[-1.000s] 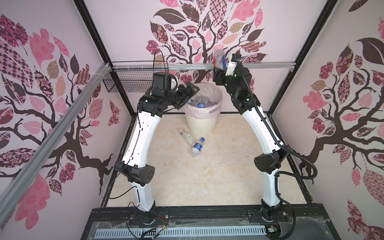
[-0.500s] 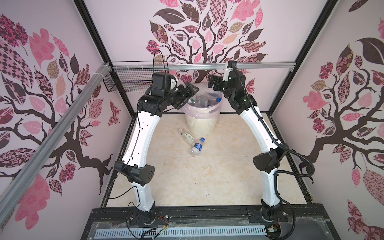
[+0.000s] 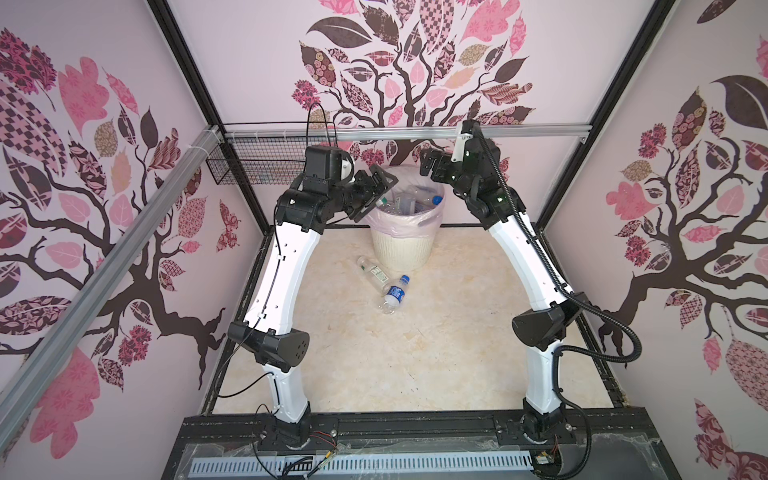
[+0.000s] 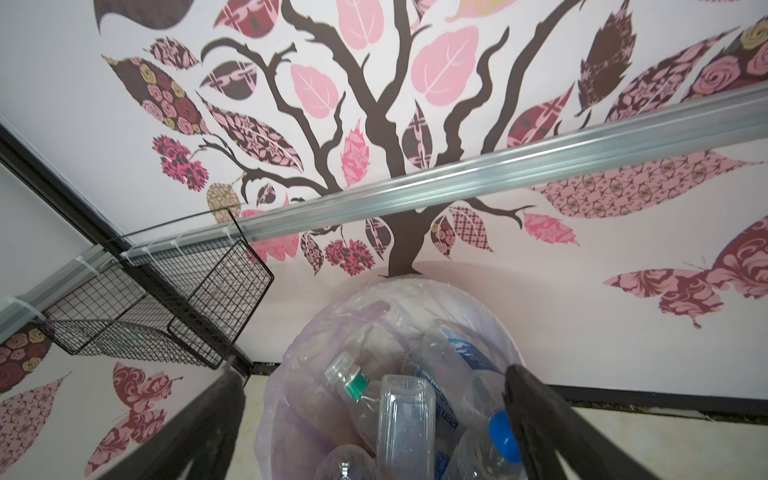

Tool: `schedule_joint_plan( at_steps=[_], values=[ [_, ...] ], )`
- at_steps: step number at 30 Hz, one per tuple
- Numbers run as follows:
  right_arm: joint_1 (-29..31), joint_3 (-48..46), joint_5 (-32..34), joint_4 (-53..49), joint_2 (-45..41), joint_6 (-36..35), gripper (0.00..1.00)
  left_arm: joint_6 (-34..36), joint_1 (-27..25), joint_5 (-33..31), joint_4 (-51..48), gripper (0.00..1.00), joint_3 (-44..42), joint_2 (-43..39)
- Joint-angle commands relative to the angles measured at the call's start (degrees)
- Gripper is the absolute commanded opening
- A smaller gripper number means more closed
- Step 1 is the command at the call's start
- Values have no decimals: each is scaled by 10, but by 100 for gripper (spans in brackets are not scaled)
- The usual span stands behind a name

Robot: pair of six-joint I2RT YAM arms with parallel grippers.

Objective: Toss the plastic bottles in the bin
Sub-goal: 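Open the right gripper above the bin to drop the FIJI bottle, then lower both grippers toward the blue-label Pepsi bottle on the table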

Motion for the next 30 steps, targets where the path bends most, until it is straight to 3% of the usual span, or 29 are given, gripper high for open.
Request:
schedule_joint_plan(
  at_steps=[1, 6, 11, 17, 21, 30],
  values=[
    [0, -5, -6, -57, -52, 10, 99, -16, 0, 10, -6, 97, -15, -11],
    [0, -50, -6, -118, -76, 33, 99, -29, 0, 16, -14, 97, -24, -17],
    [2, -163, -12, -132, -135, 57, 99, -43, 0, 26, -29, 97, -74, -33],
    [20, -396, -39, -70, -236, 77, 99, -44, -1, 9, -12, 97, -185, -79],
    [57, -541, -30, -16, -295, 95, 100, -64, -2, -8, 57, 97, -324, -142],
    [91, -710, -105, 65, -315, 204, 100, -83, -1, -44, 73, 97, -492, -230]
  ],
)
